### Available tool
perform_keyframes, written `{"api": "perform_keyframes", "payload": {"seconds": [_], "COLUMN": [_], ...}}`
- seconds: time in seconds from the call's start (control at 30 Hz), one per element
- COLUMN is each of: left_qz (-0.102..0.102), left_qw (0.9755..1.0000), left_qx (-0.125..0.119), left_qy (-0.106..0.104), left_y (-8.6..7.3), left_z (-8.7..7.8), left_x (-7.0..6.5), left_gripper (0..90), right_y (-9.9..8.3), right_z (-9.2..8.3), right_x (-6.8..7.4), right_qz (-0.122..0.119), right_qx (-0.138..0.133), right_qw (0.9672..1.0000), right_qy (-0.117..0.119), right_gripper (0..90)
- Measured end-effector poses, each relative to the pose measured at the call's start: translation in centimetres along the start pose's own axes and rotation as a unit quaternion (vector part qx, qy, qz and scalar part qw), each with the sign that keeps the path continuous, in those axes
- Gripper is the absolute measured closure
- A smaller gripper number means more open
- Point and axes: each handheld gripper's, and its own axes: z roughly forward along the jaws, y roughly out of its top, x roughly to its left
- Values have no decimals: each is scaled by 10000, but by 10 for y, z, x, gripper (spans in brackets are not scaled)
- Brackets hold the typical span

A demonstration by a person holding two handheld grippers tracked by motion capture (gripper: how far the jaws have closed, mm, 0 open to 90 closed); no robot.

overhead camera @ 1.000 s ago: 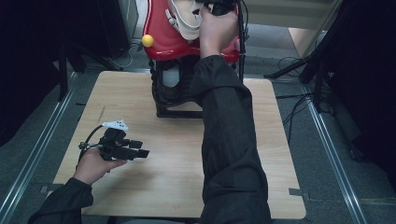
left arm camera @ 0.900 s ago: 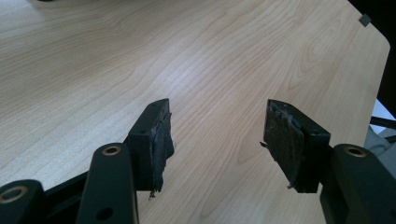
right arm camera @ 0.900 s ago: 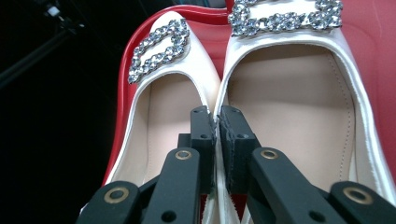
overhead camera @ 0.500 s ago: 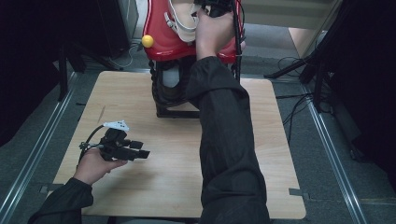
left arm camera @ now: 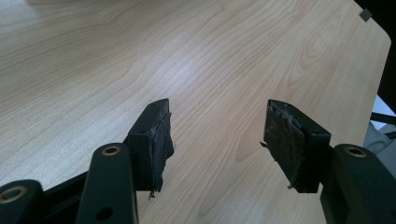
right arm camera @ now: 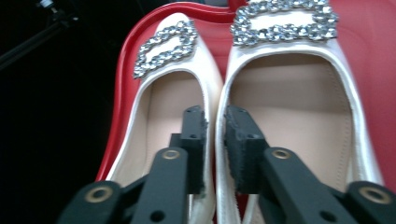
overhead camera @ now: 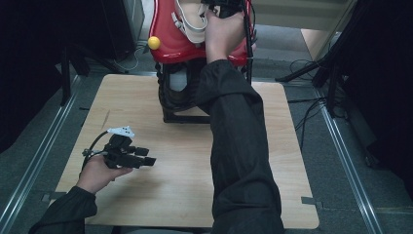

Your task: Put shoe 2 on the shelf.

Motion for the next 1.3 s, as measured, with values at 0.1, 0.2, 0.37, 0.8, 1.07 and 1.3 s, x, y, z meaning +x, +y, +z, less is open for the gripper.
{"api": "perform_keyframes", "payload": {"seconds": [0.1, 0.2, 0.37, 0.8, 1.07, 1.3], "left_qz": [17, 2, 9, 44, 107, 109], "left_qw": [10000, 10000, 10000, 10000, 9999, 9999], "left_qx": [27, 22, 25, 44, 107, 123], "left_qy": [-16, -21, -6, -29, -40, -35], "left_y": [0, 0, 1, 2, 3, 4], "left_z": [1, 2, 3, 5, 10, 10], "left_x": [0, -1, -1, -3, -6, -4], "left_gripper": [416, 415, 415, 415, 414, 414], "right_y": [-1, -1, -1, 7, 12, 14], "right_z": [1, 2, 0, -17, -34, -50], "right_x": [0, 1, 2, -1, -12, -25], "right_qz": [-92, -188, -290, -392, -489, -651], "right_qx": [71, 118, 133, 172, 268, 308], "right_qw": [9999, 9997, 9993, 9982, 9974, 9964], "right_qy": [106, 126, 192, 422, 448, 457], "right_gripper": [699, 651, 603, 481, 467, 445]}}
